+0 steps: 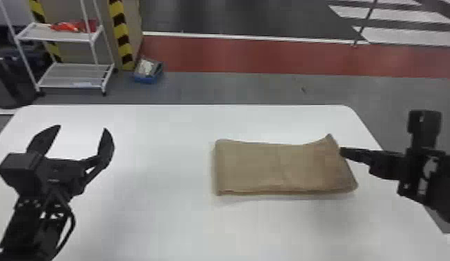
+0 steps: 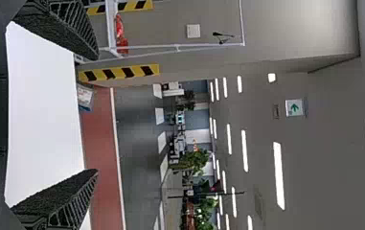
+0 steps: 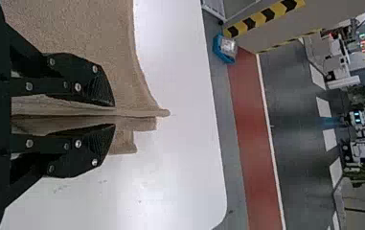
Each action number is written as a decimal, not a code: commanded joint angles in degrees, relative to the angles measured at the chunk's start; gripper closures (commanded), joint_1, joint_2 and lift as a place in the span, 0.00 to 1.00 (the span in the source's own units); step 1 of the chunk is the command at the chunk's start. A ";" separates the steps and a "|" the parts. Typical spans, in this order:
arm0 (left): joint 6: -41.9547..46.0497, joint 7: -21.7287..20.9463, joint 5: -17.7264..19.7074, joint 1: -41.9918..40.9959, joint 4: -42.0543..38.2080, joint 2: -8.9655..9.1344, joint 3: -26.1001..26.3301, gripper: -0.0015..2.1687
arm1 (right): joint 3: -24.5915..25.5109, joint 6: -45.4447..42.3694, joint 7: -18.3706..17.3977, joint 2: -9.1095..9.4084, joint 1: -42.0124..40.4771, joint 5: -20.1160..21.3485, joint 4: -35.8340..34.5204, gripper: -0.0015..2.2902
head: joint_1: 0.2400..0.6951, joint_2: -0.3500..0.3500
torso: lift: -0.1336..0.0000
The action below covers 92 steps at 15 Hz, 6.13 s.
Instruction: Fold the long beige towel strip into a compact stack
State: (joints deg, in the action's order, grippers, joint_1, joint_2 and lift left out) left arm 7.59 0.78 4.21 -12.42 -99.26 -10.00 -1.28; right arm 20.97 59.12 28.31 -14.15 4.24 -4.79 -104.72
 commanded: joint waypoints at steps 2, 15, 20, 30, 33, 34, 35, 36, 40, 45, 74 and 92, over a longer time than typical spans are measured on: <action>0.00 0.01 0.01 0.38 0.12 0.07 0.40 0.02 | 1.09 -8.89 -0.36 1.50 -2.93 -0.22 -0.66 0.03 | 1.00 0.32 | 0.13; 0.36 -0.16 1.86 0.73 0.03 -0.11 -0.39 0.02 | -17.37 -28.22 4.30 5.89 -9.78 1.54 4.96 0.88 | 1.00 0.59 | 0.13; 0.36 -0.25 2.38 0.73 0.03 -0.11 -0.39 0.02 | -21.50 -23.83 4.03 6.42 -8.29 1.98 7.51 0.88 | 1.00 0.67 | 0.13; 0.18 -0.34 2.38 0.99 0.03 -0.37 -0.13 0.02 | -29.32 -23.12 1.66 11.78 -4.51 -0.39 7.16 0.87 | 1.00 0.84 | 0.13; 0.18 -0.95 2.38 0.55 -0.15 -0.37 0.14 0.02 | -24.14 -22.77 1.66 11.52 -6.97 -1.09 1.10 0.41 | 1.00 0.85 | 0.13; 0.36 -1.13 2.65 0.55 -0.15 -0.37 0.66 0.02 | -21.68 -22.07 1.66 11.16 -7.06 -2.15 0.48 0.07 | 1.00 0.82 | 0.13; 0.18 -1.30 2.73 0.46 -0.24 -0.46 1.72 0.04 | -18.95 -21.89 1.92 10.55 -7.06 -3.29 0.22 0.00 | 1.00 0.80 | 0.13; 0.18 -1.39 2.73 0.20 -0.32 -0.46 2.95 0.05 | -16.23 -21.72 2.28 9.76 -6.79 -3.99 0.31 0.00 | 1.00 0.77 | 0.13; -0.17 -2.71 3.00 0.29 -0.32 -0.20 7.96 0.08 | -7.18 -21.72 3.33 5.98 -5.04 -10.76 5.32 0.03 | 1.00 0.54 | 0.13; -11.07 -8.34 3.97 0.90 -0.50 0.07 12.70 0.63 | -4.63 -20.49 3.24 4.92 -1.70 -11.29 12.52 0.03 | 1.00 0.32 | 0.13; -24.78 -19.76 2.30 5.30 5.48 -0.28 11.91 0.83 | -8.85 -8.71 4.12 6.15 -2.49 -15.24 2.41 0.54 | 1.00 0.30 | 0.13; -31.11 -20.38 2.30 5.39 3.46 0.16 15.52 0.83 | -29.76 0.61 -2.82 10.55 1.82 -9.80 -1.36 0.54 | 1.00 0.58 | 0.13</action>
State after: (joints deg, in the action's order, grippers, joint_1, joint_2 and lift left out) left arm -23.49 -19.61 6.59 -7.18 -95.76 -9.87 14.22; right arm -8.66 60.01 25.78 -3.58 6.28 -15.14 -106.61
